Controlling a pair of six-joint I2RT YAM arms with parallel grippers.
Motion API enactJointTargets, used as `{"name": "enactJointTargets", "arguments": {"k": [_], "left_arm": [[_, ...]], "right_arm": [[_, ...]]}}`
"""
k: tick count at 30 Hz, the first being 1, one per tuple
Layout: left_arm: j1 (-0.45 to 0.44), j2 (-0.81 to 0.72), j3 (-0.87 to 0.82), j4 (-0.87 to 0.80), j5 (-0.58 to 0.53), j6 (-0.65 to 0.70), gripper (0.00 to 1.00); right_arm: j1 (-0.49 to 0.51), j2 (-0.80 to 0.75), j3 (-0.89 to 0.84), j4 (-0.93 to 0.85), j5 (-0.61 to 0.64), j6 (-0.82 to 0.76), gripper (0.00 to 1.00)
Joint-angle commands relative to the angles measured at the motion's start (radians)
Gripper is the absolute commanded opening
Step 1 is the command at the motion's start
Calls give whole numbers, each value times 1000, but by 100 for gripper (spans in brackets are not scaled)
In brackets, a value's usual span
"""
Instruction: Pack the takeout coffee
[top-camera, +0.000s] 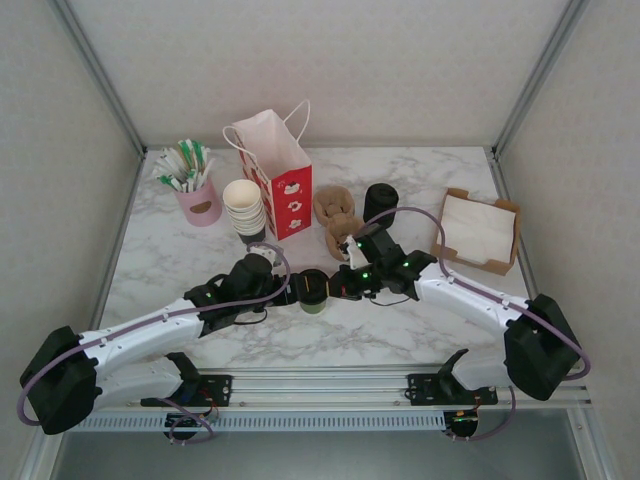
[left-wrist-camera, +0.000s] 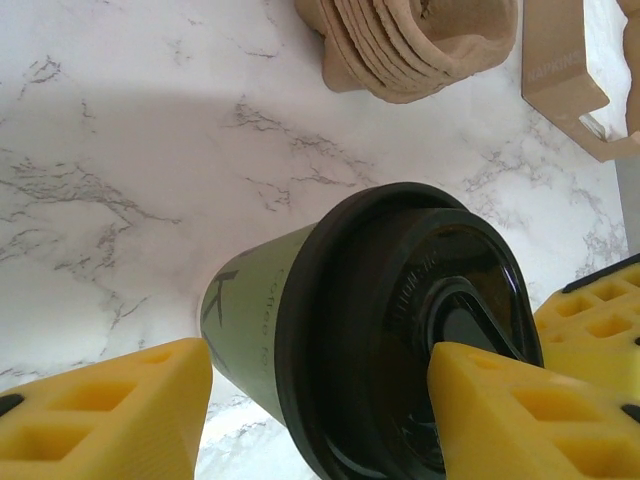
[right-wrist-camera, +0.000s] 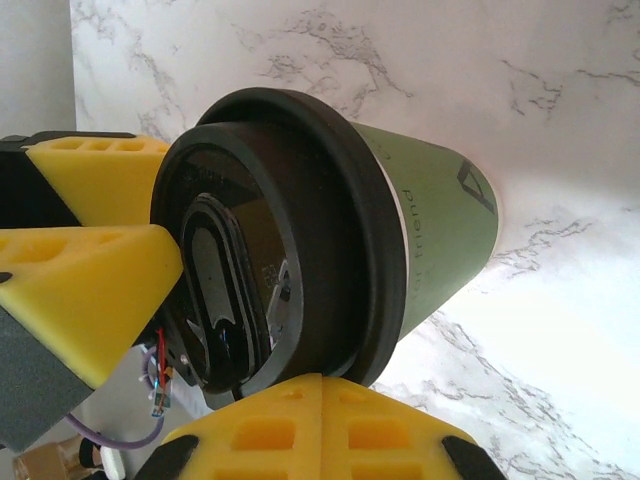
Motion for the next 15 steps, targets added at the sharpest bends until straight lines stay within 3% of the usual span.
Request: {"name": "enactJointTargets", "arguments": {"k": [1,9,15], "left_arm": [[-10,7,-22,4,4,12,60],[-9,1,-27,8,0,6,60],[-7,-39,-5,-25,-48,1,62]], "right_arm": [[6,56,-33,-51,59,4,0],[9,81,-15,-94,87,-9,0],[22,7,46,-111,94,-23,2]]}}
